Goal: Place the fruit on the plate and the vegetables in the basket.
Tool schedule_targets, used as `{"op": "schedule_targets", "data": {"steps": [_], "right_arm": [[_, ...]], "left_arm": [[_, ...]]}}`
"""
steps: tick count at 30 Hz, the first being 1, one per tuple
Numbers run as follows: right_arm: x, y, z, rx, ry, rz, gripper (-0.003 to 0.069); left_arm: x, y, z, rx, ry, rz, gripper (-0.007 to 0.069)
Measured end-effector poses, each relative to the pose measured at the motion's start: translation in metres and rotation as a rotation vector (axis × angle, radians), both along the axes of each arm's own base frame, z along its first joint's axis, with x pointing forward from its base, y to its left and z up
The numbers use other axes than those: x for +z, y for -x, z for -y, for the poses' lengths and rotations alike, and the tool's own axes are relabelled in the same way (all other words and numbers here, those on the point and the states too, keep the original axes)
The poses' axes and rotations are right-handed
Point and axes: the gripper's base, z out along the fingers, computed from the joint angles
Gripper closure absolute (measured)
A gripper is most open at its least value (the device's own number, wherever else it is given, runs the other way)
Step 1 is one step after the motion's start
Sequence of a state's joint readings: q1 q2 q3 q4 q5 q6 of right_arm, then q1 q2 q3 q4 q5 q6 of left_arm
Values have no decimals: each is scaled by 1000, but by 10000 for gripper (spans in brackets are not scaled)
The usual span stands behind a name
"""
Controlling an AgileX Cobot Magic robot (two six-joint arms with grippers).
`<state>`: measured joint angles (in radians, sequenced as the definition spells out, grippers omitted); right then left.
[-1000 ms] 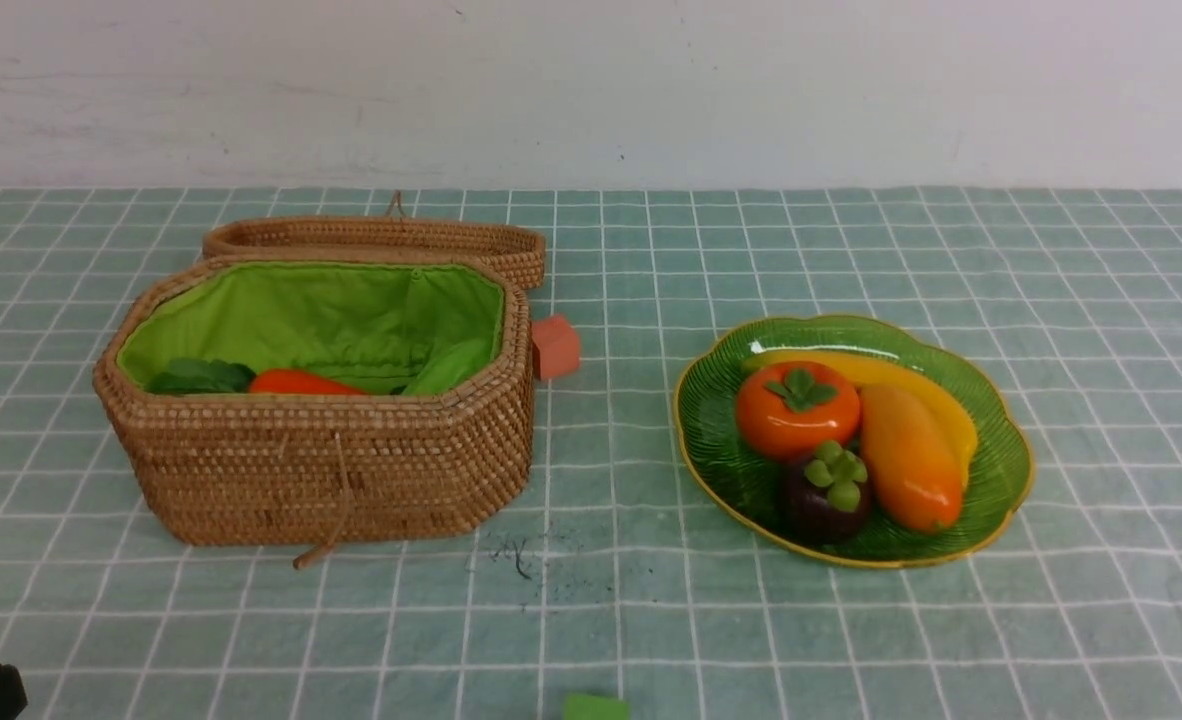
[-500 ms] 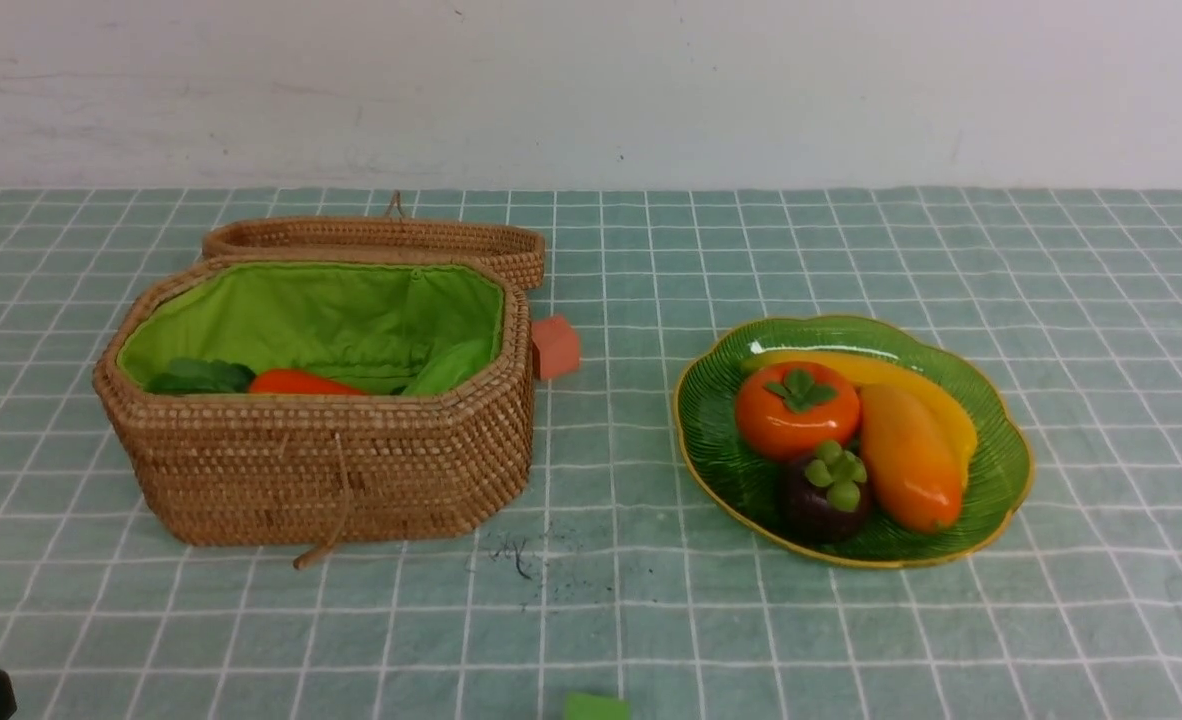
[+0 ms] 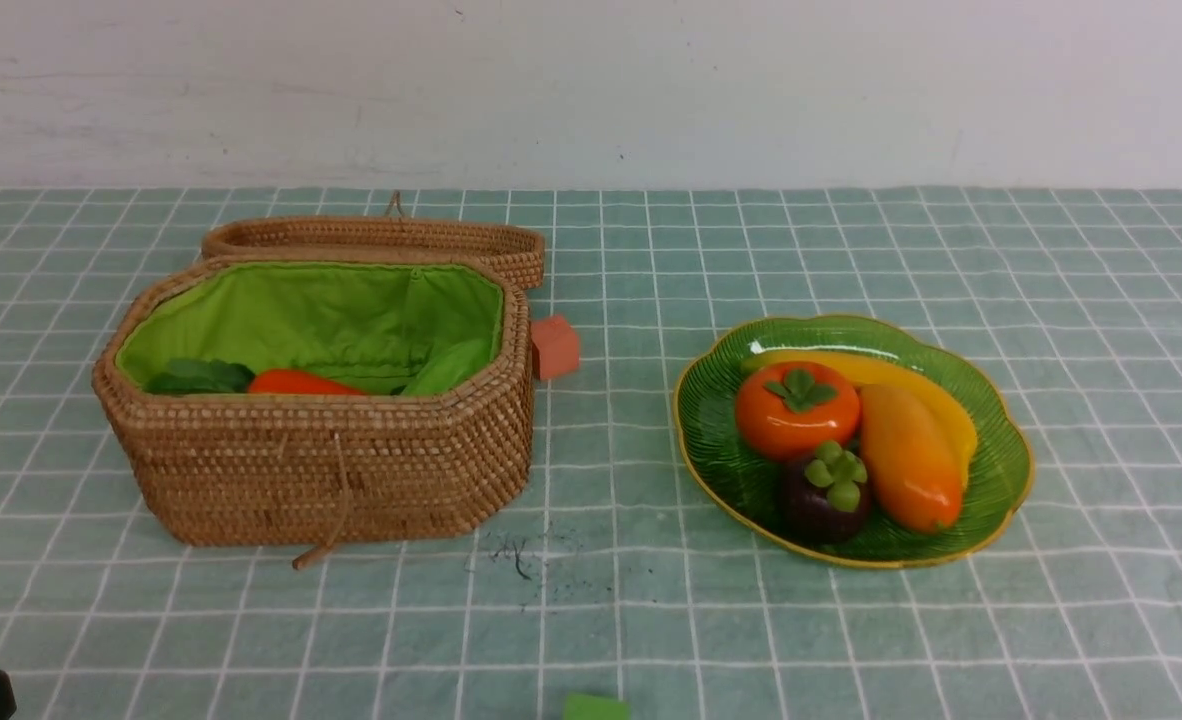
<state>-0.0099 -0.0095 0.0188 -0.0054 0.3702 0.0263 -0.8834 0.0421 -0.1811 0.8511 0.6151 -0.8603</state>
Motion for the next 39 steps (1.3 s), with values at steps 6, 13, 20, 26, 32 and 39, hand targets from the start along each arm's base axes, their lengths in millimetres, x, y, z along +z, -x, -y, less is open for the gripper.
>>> {"op": "schedule_targets", "data": {"steps": [6, 13, 20, 26, 32, 39], "right_arm": [[0, 0, 0, -1, -2, 0, 671], [0, 0, 0, -1, -2, 0, 669], [0, 0, 0, -1, -1, -1, 666], [0, 0, 0, -1, -1, -1, 667], [0, 0, 0, -1, -1, 0, 667], [0, 0, 0, -1, 1, 0, 663]], "left_arm": [[-1, 0, 0, 0, -3, -2, 609], [6, 4, 6, 6, 132, 18, 609], [11, 3, 5, 205, 206, 181, 638], [-11, -2, 0, 346, 260, 226, 638], [-44, -1, 0, 368, 213, 41, 638], [-65, 3, 2, 388, 252, -201, 638]]}}
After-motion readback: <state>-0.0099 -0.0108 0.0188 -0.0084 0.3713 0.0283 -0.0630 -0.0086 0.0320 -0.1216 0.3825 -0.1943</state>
